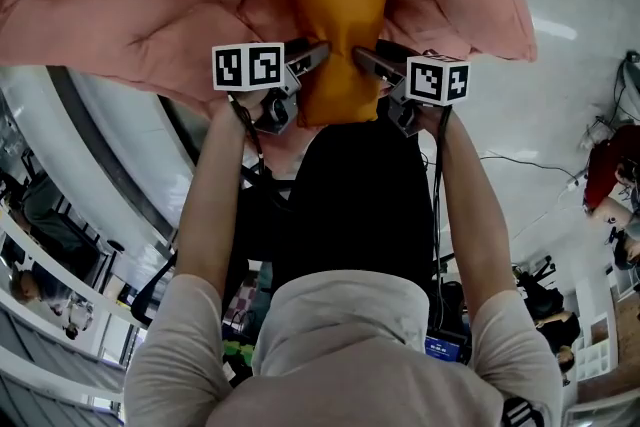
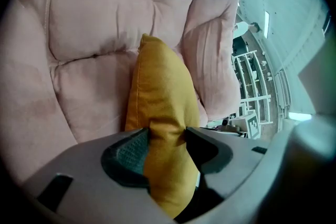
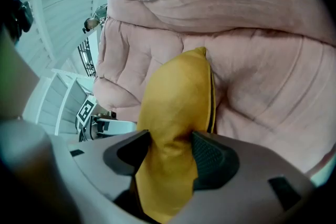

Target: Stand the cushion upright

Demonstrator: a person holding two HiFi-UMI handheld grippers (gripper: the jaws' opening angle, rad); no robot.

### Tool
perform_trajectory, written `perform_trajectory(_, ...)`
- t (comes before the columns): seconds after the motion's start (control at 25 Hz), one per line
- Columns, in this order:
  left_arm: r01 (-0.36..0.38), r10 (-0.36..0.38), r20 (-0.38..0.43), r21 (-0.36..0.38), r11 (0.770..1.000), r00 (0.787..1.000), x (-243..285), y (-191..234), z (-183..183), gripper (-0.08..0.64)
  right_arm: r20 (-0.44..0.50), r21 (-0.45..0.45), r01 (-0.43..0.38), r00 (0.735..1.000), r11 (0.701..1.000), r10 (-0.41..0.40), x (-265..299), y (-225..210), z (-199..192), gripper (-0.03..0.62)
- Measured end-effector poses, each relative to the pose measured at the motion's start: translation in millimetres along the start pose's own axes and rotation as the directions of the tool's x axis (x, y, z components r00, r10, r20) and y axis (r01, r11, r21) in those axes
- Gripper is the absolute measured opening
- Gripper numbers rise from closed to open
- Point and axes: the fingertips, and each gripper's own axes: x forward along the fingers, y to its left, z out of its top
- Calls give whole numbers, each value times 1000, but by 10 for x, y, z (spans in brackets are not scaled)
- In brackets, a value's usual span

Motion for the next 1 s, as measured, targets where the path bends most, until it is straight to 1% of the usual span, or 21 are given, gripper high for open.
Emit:
perform_trajectory(0.2, -25, 23, 27, 43, 999, 999, -103, -117, -3, 232, 13, -58, 22, 1000, 998, -21, -79, 139, 42, 272)
perform_trajectory(0.36, -12, 8, 44, 79, 997, 999, -227, -232, 17, 229, 7, -121, 18, 1000, 993, -17, -154, 290, 87, 272)
perform_trajectory(0.52, -6, -1, 68, 108, 994, 998, -423, -329, 54, 225, -6, -201, 31, 999, 979, -33, -199, 512, 151, 272)
perform_trajectory(0.72, -1, -17, 135, 138, 990, 991, -482, -559, 141, 221, -1, -253, 49, 999, 966, -51, -392, 631, 292, 270)
perform_trajectory(0.8, 12, -35, 163, 138, 990, 986, -604, -628, 148, 221, 7, -285, 56, 998, 957, -56, -442, 774, 323, 270)
perform_trajectory(0.92, 38, -64, 193, 135, 990, 979, -907, -659, 88, 219, 22, -319, 70, 998, 945, -67, -450, 1091, 264, 270)
perform_trajectory(1.0, 48, -79, 212, 148, 988, 974, -1047, -696, 75, 218, 36, -335, 83, 997, 939, -75, -466, 1235, 247, 270)
